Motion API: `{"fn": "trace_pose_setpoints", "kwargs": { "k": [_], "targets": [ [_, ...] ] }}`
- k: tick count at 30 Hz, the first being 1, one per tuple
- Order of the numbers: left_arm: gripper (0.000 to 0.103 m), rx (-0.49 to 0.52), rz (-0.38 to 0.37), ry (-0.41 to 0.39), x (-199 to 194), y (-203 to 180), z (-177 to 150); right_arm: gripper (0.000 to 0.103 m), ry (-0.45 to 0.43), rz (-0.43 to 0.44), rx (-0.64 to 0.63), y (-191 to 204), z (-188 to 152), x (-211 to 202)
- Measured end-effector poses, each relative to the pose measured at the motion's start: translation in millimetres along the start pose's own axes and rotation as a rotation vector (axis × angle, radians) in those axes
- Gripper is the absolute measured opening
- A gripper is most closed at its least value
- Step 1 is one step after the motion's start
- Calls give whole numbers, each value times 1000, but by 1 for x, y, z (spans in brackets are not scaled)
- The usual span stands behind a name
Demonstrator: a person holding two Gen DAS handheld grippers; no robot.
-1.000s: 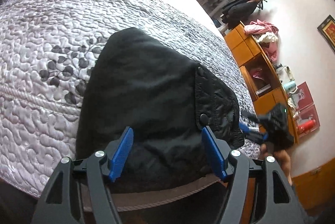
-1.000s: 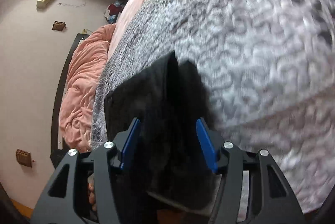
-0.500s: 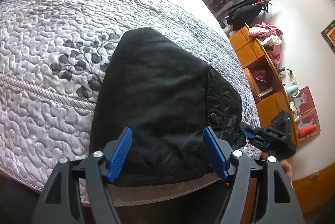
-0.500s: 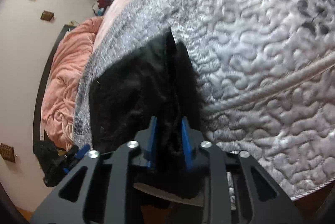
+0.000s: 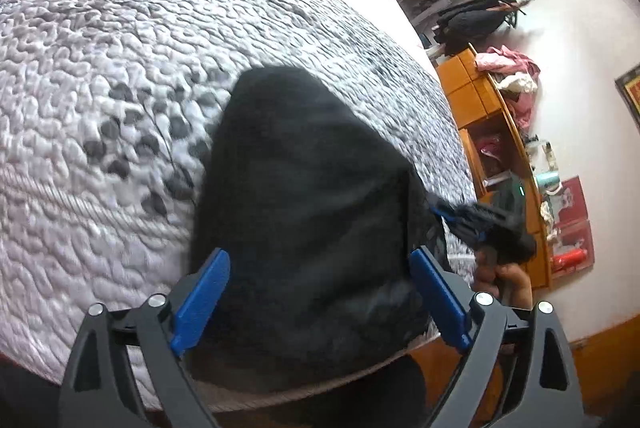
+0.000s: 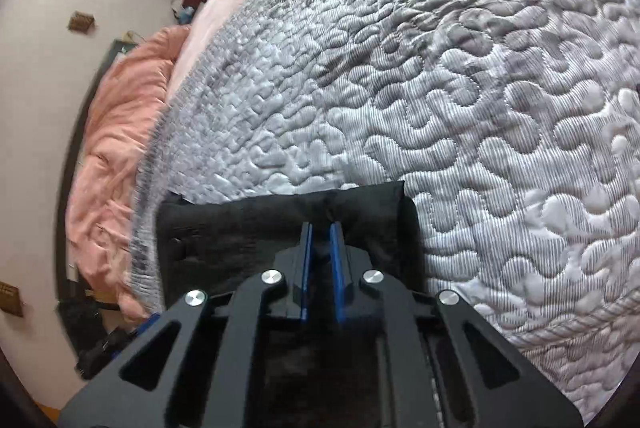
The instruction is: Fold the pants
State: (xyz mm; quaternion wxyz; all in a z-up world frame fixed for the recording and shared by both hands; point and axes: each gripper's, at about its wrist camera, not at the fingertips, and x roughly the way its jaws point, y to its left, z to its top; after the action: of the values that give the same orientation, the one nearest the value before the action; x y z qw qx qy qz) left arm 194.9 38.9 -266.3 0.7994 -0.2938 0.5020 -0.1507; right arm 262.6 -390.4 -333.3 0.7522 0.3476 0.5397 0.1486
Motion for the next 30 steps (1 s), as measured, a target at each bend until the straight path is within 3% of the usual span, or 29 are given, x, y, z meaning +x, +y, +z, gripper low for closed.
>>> {"fn": "trace_pose_setpoints", "kwargs": {
  "k": [1,2,4,7,10,12,13,15,19,22,26,27,29,30],
  "targets": [
    [96,-21,-15,3,0,6,12,28,-22,33,6,1,-2,-10],
    [97,-39,-27,8,1,11,20,60,-42,44,2,3,-6,-19],
    [99,-78,-65,29,6,20,40,75,-96,31,-32,12,-16,-41],
    [99,-99,-65,67,20,29,69,76,-72,132,-15,14,-30,-54],
    [99,-123,-65,92,38,37,93,76,-15,228,21,13,-40,-42],
    [99,-150,-12,122,54,44,103,74,27,152,29,6,-43,-25],
    [99,-159,87,147,67,50,107,67,32,105,26,0,-45,-17],
    [100,-163,177,177,83,55,108,65,25,88,36,-4,-47,-15],
    [99,-157,135,171,80,51,108,74,-38,138,45,8,-61,-51],
    [99,-154,96,138,64,54,102,75,-12,189,59,7,-84,-55],
    [99,-178,26,109,43,64,82,59,42,106,93,-17,-102,-33],
    [99,-178,11,113,39,66,75,61,35,107,99,-17,-102,-37],
    [99,-169,-26,115,28,73,63,84,6,114,88,-11,-101,-53],
    [99,-161,-45,108,23,75,59,87,-12,99,57,-7,-100,-64]
  ]
}}
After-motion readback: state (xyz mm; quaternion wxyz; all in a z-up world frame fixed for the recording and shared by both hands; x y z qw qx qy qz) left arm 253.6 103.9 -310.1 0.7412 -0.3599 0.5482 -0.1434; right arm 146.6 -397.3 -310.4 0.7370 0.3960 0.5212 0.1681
